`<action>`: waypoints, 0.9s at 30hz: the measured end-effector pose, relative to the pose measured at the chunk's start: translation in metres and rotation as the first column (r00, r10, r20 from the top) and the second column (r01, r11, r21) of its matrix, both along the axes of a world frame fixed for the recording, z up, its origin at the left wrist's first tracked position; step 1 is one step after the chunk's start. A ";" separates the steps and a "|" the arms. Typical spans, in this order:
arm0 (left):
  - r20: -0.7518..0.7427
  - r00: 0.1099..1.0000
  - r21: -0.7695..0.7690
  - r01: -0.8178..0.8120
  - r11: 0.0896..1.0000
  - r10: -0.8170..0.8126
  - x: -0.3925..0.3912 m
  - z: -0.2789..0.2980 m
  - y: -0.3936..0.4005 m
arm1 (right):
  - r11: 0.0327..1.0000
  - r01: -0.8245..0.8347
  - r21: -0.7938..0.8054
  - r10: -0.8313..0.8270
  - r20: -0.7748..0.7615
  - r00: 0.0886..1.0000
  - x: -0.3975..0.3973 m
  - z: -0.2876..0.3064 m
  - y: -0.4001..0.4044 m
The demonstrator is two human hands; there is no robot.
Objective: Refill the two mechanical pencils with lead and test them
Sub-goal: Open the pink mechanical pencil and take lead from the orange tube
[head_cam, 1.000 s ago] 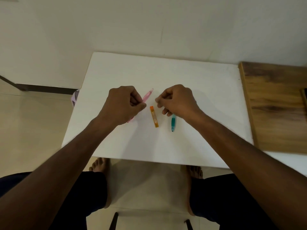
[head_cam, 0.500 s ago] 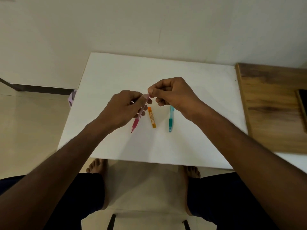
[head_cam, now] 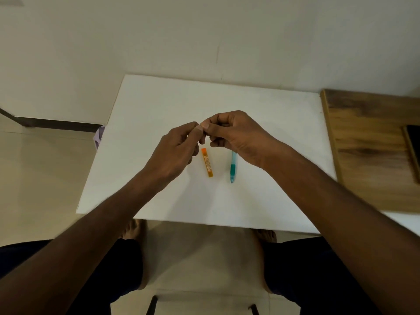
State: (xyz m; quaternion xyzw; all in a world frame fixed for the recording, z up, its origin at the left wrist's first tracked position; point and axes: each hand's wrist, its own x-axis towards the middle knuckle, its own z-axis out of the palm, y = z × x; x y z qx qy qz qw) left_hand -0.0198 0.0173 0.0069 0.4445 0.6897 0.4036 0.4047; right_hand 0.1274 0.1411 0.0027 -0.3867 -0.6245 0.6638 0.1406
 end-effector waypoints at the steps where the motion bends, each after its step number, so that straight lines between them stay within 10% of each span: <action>1: 0.013 1.000 0.006 -0.001 1.000 0.001 -0.001 0.000 0.000 | 1.000 -0.003 -0.008 0.003 -0.023 1.000 0.000 0.000 0.002; 7: 0.041 0.991 -0.040 -0.126 0.991 0.127 -0.012 -0.002 0.004 | 0.984 0.158 0.086 -0.156 -0.028 0.987 -0.002 0.004 0.015; 12: 0.189 0.972 -0.115 -0.119 0.986 0.140 -0.019 -0.003 0.005 | 0.841 -0.064 0.537 -0.206 0.427 0.880 0.005 -0.007 0.027; 27: 0.096 0.988 -0.035 -0.118 0.992 0.121 -0.022 -0.003 0.004 | 0.780 -0.275 0.562 -0.158 0.602 0.783 -0.029 -0.027 0.017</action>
